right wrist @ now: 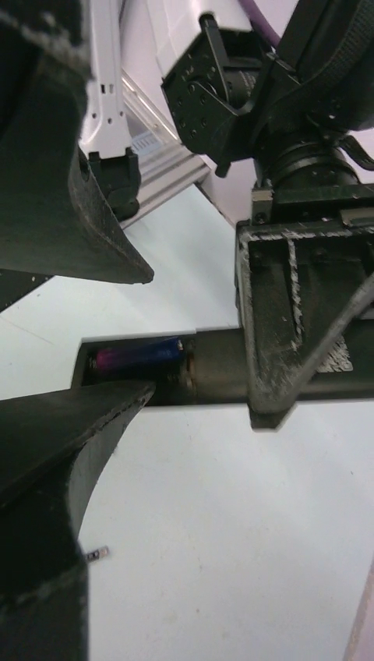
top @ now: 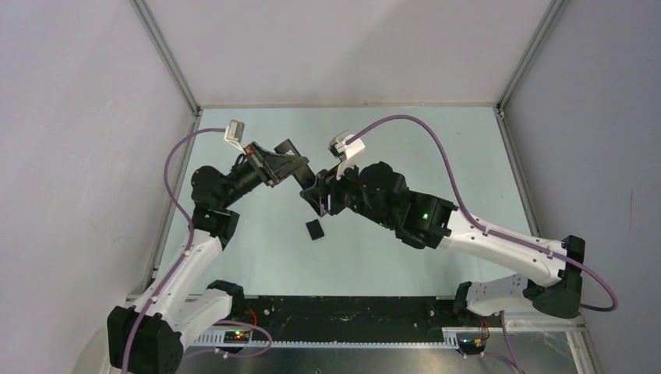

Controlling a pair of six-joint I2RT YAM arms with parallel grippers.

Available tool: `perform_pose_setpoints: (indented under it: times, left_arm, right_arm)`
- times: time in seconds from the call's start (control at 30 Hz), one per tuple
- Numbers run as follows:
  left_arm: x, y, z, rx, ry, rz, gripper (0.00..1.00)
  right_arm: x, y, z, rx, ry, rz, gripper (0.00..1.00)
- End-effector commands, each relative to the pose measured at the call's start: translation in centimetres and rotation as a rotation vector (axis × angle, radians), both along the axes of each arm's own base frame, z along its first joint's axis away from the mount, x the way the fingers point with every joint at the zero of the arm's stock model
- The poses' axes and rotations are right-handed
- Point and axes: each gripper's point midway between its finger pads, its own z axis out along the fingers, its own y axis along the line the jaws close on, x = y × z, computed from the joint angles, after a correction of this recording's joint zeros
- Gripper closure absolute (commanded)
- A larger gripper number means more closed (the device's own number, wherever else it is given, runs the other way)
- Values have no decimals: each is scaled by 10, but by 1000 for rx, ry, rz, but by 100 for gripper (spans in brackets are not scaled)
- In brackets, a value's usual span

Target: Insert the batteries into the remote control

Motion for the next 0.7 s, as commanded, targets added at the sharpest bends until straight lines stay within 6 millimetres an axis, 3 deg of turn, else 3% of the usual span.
perform_pose_setpoints:
  times: [0.0,0.27,0.4,0.57,0.67]
  left_arm:
    - [-15,-2,15,-14,-67,-55,100]
    - [-14,-2,17,-14,-73,-54,100]
    - [-13,-2,17,-14,-71,-52,100]
    - [-12,-2,20,-19,-73,-48,100]
    - [-11,-2,22,-19,-78,-48,100]
  right_arm:
    - [19,-28,33,68,-15,-114,45]
    - [21,-41,45,131,21,-150,37]
    - [23,-50,44,173,86,-211,20]
    - [20,-53,25,251,306,-275,3]
    - [15,-45,18,313,451,-269,1]
